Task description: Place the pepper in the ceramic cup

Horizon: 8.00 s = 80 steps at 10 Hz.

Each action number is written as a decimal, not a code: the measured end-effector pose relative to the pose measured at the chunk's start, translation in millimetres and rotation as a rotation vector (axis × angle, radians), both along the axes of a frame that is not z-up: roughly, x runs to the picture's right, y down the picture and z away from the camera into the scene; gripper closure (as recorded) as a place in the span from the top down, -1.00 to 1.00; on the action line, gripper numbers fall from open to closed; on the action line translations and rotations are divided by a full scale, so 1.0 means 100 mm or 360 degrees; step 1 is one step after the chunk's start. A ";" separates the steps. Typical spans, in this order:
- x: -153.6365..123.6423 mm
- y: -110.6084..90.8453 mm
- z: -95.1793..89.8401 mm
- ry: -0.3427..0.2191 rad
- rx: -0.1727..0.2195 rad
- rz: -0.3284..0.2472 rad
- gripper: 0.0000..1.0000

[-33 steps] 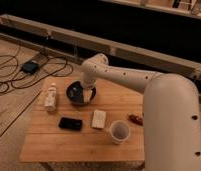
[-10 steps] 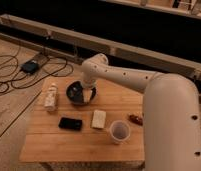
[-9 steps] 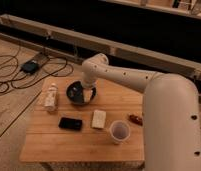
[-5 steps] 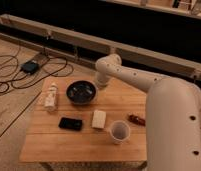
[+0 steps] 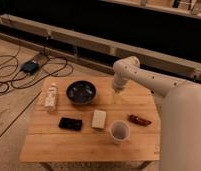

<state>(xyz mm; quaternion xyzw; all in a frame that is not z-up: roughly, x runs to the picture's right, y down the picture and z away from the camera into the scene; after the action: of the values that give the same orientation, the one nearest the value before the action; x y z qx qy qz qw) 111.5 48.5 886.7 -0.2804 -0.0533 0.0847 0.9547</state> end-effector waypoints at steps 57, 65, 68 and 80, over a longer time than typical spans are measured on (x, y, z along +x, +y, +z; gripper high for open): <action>-0.27 0.01 -1.58 0.0133 0.0401 0.0369 -1.00; -0.62 0.47 -1.84 -0.0004 0.0297 0.0567 -1.00; -0.57 0.65 -1.90 0.0004 0.0264 0.0654 -1.00; -0.62 1.02 -2.07 -0.0023 0.0252 0.0865 -1.00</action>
<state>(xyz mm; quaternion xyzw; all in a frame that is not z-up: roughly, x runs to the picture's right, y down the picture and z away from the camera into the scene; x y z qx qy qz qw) 49.2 150.3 679.2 -0.1809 -0.1399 0.3310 0.9155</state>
